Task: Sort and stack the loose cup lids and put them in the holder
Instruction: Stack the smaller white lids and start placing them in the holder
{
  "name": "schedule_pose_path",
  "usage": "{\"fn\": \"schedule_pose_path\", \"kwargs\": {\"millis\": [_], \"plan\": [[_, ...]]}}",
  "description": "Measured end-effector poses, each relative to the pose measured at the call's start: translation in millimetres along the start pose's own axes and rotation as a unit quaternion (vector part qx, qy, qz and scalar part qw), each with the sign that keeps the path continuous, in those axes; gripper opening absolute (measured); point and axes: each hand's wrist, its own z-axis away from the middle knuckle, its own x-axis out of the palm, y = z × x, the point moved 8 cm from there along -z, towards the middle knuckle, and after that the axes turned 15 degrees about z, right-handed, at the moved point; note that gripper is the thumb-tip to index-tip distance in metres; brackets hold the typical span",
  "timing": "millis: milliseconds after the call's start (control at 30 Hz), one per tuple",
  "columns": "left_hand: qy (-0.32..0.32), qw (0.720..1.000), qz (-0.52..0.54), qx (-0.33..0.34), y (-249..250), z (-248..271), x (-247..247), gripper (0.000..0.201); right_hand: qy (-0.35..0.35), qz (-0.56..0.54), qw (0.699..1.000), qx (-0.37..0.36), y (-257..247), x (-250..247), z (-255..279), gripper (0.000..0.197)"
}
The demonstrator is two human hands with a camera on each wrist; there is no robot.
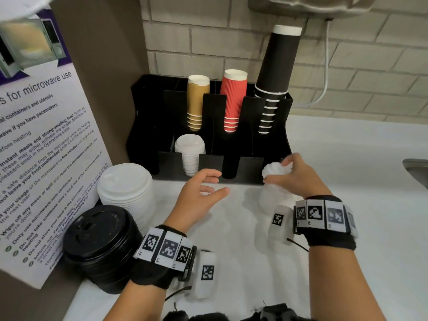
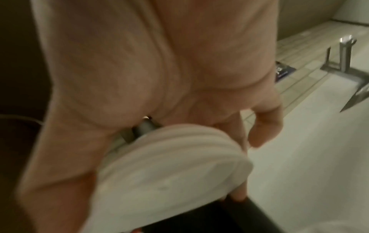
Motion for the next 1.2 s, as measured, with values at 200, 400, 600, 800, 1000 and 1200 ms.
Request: {"fn": "schedule_pose_path", "kwargs": {"millis": [200, 400, 600, 800, 1000, 1200], "plan": [[-0.075, 0.992, 0.091, 0.042, 13.5, 5.8, 24.3, 0.094, -0.178, -0.191, 0.945, -0.199, -89.7, 23.7, 39.9, 0.064], [-0.042, 0.982, 0.148, 0.106, 23.6, 7.0, 6.6, 0.082, -0.201, -0.2, 0.923, -0.259, -113.2, 30.6, 53.8, 0.05], [-0.031, 0.983, 0.147, 0.109, 24.6, 6.5, 5.7, 0.084, -0.185, -0.21, 0.92, -0.273, -110.9, 21.7, 56.0, 0.054], [-0.021, 0.984, 0.144, 0.1, 22.6, 4.7, 5.7, 0.091, -0.157, -0.211, 0.923, -0.281, -113.0, 20.5, 51.7, 0.061], [-0.02, 0.985, 0.136, 0.103, 25.5, 3.4, 4.8, 0.094, -0.149, -0.201, 0.928, -0.275, -112.7, 24.0, 44.6, 0.057], [0.028, 0.992, 0.094, 0.076, 14.1, 1.4, -9.2, 0.083, -0.083, -0.177, 0.941, -0.277, -132.7, 2.1, 17.8, 0.059]]}}
